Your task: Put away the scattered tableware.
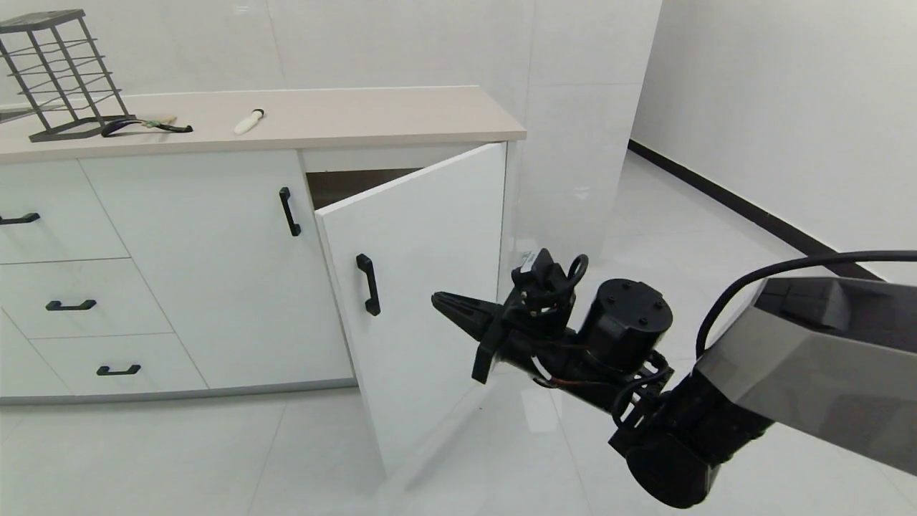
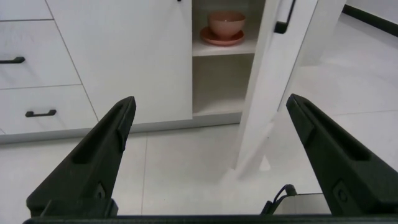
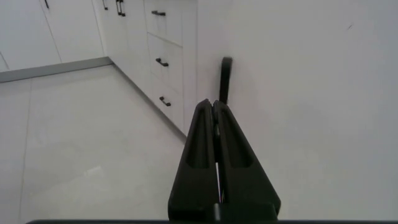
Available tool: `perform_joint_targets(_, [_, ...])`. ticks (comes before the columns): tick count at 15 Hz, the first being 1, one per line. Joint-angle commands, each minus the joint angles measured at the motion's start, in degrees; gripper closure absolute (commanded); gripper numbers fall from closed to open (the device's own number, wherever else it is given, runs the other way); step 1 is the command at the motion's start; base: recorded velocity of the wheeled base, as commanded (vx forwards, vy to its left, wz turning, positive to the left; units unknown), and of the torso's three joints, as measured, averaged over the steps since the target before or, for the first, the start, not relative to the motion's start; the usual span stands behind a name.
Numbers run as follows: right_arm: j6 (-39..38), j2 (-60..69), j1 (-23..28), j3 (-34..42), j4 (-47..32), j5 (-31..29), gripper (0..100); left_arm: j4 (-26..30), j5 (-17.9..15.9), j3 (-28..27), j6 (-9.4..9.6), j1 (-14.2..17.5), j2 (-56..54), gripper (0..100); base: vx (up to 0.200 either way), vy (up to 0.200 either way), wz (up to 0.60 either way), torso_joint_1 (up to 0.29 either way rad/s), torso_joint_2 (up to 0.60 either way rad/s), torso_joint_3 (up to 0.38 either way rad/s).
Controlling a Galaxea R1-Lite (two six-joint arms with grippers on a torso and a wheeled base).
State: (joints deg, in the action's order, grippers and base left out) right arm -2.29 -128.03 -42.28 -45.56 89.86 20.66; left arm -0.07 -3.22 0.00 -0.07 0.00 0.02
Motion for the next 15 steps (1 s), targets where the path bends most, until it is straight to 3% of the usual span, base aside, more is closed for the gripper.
perform_joint_targets(1, [0.0, 10.4, 1.5, 10.1, 0.1, 0.2, 100, 0.0, 0.0, 0.0, -0.01, 0.0, 0.0, 0, 0.000, 0.000, 0.00, 0.000, 0.00, 0.000])
perform_joint_targets(4, [0.2, 41.7, 8.4, 28.9, 0.1, 0.7, 100, 0.0, 0.0, 0.0, -0.01, 0.0, 0.0, 0, 0.000, 0.000, 0.00, 0.000, 0.00, 0.000])
perform_joint_targets(6, [0.2, 57.5, 15.0, 37.6, -0.1, 0.9, 100, 0.0, 0.0, 0.0, -0.01, 0.0, 0.0, 0, 0.000, 0.000, 0.00, 0.000, 0.00, 0.000])
perform_joint_targets(7, [0.3, 66.2, 20.9, 42.0, -1.4, 2.3, 100, 0.0, 0.0, 0.0, -0.01, 0.0, 0.0, 0, 0.000, 0.000, 0.00, 0.000, 0.00, 0.000])
perform_joint_targets(8, [0.1, 79.7, 30.2, 45.6, -5.8, 4.1, 100, 0.0, 0.0, 0.0, 0.07, 0.0, 0.0, 0, 0.000, 0.000, 0.00, 0.000, 0.00, 0.000])
perform_joint_targets(9, [0.3, 88.9, 33.7, 45.5, -11.6, 4.6, 100, 0.0, 0.0, 0.0, 0.07, 0.0, 0.0, 0, 0.000, 0.000, 0.00, 0.000, 0.00, 0.000])
perform_joint_targets(11, [0.8, 105.9, 37.3, 45.6, -28.2, 4.6, 100, 0.0, 0.1, 0.0, -0.01, 0.0, 0.0, 0, 0.000, 0.000, 0.00, 0.000, 0.00, 0.000])
perform_joint_targets(12, [0.9, 109.6, 38.1, 45.6, -32.4, 4.6, 100, 0.0, 0.1, 0.0, -0.01, 0.0, 0.0, 0, 0.000, 0.000, 0.00, 0.000, 0.00, 0.000])
perform_joint_targets(13, [1.2, 121.4, 39.6, 45.6, -47.3, 4.6, 100, 0.0, 0.1, 0.0, -0.01, 0.0, 0.0, 0, 0.000, 0.000, 0.00, 0.000, 0.00, 0.000])
perform_joint_targets(15, [1.9, 126.0, 42.8, 45.6, -54.8, 2.2, 100, 0.0, 0.1, 0.0, -0.01, 0.0, 0.0, 0, 0.000, 0.000, 0.00, 0.000, 0.00, 0.000])
